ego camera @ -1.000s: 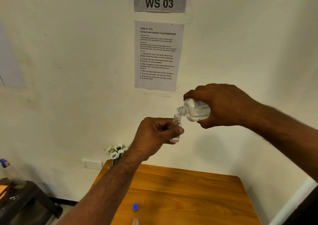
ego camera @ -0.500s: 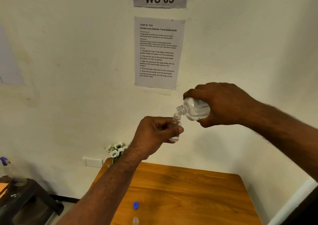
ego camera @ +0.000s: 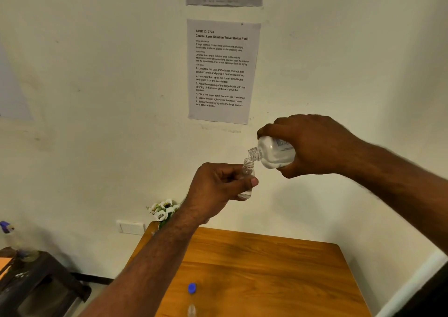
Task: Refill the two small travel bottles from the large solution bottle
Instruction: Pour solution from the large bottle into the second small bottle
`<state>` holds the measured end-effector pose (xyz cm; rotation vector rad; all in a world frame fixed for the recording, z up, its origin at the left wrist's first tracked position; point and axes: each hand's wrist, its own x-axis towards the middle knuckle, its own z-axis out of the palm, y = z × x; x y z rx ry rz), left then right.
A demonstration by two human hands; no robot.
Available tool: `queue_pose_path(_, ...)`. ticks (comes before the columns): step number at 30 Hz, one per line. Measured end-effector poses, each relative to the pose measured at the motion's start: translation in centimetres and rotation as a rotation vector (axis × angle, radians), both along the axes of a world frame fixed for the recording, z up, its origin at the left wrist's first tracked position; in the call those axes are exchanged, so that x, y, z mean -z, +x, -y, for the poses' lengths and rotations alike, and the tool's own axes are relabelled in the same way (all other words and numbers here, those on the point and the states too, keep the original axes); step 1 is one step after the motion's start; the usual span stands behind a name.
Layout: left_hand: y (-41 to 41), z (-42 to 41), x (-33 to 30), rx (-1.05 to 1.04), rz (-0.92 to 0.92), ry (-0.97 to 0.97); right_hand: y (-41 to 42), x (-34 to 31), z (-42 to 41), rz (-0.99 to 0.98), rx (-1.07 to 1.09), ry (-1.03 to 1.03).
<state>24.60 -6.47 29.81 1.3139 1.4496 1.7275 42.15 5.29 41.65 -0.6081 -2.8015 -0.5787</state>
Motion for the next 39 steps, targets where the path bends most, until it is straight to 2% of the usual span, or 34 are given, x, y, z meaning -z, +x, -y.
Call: queue_pose_path(39,0.42,0.57,-0.48,0.023,0.003,0.012,0.34,-0.15,0.45,-0.004,-0.004,0.027)
